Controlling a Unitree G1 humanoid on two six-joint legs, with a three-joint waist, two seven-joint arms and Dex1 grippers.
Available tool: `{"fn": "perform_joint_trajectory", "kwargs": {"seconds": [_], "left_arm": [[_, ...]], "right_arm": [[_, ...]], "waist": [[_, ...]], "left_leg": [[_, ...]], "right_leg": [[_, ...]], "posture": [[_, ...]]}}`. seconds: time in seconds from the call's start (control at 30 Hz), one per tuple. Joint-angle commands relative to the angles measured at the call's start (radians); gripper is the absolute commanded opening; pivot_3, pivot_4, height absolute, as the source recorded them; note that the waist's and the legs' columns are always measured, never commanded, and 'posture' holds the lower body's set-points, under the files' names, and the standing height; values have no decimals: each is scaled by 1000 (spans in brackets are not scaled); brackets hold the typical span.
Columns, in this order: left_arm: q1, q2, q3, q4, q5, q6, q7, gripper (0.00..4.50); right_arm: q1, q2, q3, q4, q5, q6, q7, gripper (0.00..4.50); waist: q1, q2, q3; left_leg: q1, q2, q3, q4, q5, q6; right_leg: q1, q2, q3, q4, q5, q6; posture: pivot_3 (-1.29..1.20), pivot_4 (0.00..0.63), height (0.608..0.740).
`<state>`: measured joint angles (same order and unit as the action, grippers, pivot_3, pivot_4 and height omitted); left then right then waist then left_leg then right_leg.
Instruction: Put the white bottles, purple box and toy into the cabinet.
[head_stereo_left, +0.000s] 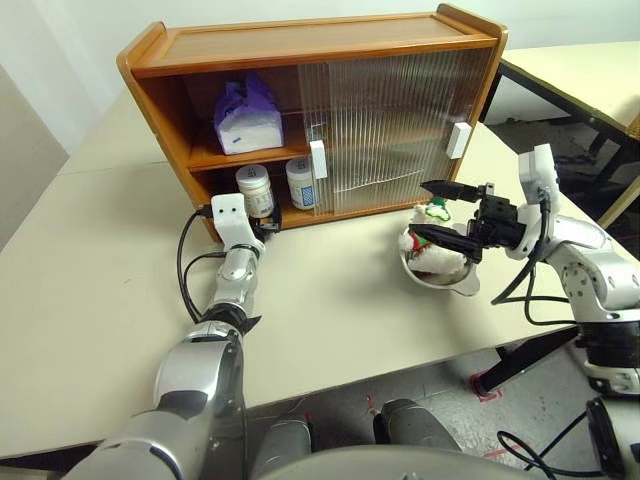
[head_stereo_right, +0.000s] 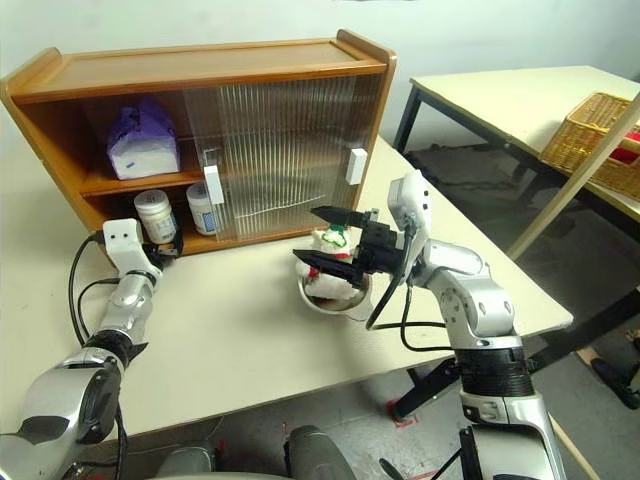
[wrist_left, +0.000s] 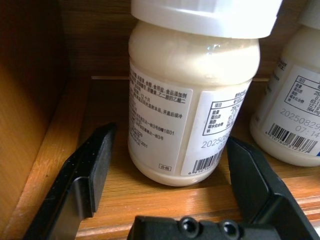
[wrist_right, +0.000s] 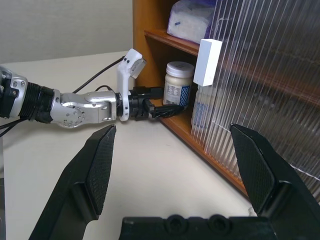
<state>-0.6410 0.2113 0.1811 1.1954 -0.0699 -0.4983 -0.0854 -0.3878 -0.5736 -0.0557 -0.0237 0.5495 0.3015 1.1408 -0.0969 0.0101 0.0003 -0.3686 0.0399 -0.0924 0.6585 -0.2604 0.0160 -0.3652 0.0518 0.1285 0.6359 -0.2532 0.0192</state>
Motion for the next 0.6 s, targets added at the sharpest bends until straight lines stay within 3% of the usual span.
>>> {"fn": "perform_joint_trajectory", "kwargs": {"seconds": [0.03, 0.27, 0.4, 0.6], "left_arm": [[39, -11, 7, -10, -10, -8, -37, 4478], [131, -33, 0, -155, -38, -52, -118, 4478], [219, -37, -17, -329, -57, -33, -165, 4478], [364, 6, -45, -732, -91, 108, -238, 4478]], "right_arm": [[-17, 1, 11, 12, -9, 3, 1, 4500], [-21, 4, 15, 25, -10, -3, 14, 4500], [-22, 7, 18, 42, -14, -13, 25, 4500], [-23, 12, 20, 64, -19, -25, 39, 4500]], "waist": [[1, 0, 0], [8, 0, 0], [11, 0, 0], [18, -1, 0]], "left_leg": [[0, 0, 0, 0, 0, 0], [-3, 0, 0, 1, 0, 1], [-4, 0, 0, 1, 0, 0], [-6, 0, 0, 1, 0, 0]], "right_leg": [[0, 0, 0, 0, 0, 0], [-2, 0, 0, 0, 0, 0], [-2, 0, 0, 0, 0, 0], [-4, 0, -1, 0, 0, -1]], "posture": [[-141, 0, 740], [-120, 0, 740], [-110, 0, 740], [-96, 0, 740]]}}
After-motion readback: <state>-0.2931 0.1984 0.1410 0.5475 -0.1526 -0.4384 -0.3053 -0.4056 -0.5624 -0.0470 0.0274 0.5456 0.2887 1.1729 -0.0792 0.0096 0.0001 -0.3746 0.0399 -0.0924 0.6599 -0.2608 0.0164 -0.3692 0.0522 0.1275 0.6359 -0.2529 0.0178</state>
